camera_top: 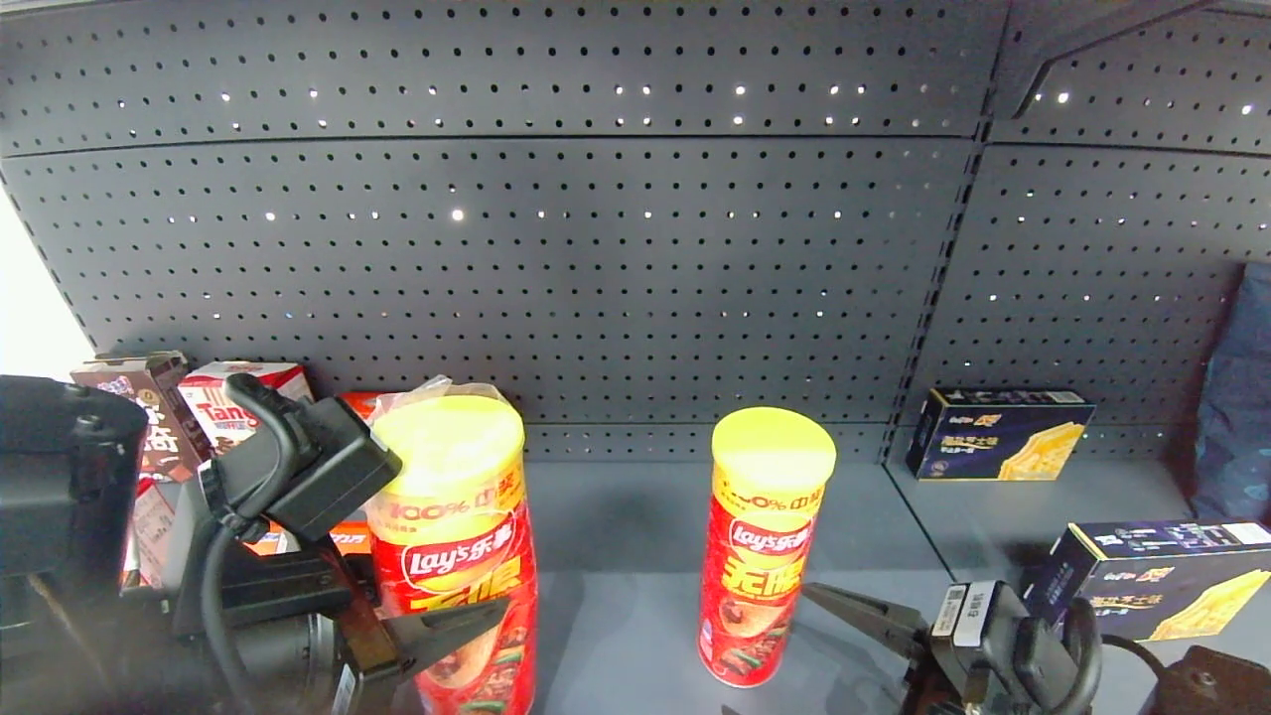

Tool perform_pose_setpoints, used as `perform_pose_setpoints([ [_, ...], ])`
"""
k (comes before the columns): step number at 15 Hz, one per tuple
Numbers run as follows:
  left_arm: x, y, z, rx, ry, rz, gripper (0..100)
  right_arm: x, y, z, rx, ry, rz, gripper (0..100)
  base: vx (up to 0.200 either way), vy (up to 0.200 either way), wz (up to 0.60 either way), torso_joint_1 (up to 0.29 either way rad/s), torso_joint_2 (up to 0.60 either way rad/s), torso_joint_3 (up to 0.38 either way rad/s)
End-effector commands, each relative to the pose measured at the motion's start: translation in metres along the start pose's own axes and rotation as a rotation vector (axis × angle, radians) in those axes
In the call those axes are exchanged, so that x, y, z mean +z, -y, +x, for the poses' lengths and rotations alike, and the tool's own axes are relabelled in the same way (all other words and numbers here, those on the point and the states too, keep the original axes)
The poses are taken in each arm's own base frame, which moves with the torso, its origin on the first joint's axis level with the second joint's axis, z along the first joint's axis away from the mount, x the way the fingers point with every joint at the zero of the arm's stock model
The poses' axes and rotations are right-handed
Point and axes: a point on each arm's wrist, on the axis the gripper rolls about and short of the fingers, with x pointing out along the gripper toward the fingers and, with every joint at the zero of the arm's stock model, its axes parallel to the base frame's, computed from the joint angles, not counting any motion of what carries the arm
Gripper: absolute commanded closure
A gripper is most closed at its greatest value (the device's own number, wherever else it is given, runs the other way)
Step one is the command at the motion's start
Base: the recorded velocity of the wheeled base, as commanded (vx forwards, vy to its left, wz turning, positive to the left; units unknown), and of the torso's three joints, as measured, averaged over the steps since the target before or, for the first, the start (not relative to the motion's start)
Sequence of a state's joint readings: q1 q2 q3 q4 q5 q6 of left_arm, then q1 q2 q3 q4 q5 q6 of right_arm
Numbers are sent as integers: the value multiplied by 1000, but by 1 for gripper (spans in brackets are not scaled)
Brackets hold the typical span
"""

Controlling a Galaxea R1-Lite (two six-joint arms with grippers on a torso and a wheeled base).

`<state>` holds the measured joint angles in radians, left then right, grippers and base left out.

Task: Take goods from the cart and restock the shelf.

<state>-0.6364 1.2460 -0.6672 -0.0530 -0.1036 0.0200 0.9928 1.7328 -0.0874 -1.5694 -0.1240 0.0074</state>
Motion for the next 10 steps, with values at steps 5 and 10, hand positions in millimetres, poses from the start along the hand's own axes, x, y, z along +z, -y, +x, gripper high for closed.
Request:
perform_pose_setpoints([
  [5,0,0,0,1,0,0,100,35,54,-40,-299,189,-12,0,0,0,0,0,0,0],
  [10,2,1,1,-6,4,6,100,67,84,-70,-506,336,-77,0,0,0,0,0,0,0],
])
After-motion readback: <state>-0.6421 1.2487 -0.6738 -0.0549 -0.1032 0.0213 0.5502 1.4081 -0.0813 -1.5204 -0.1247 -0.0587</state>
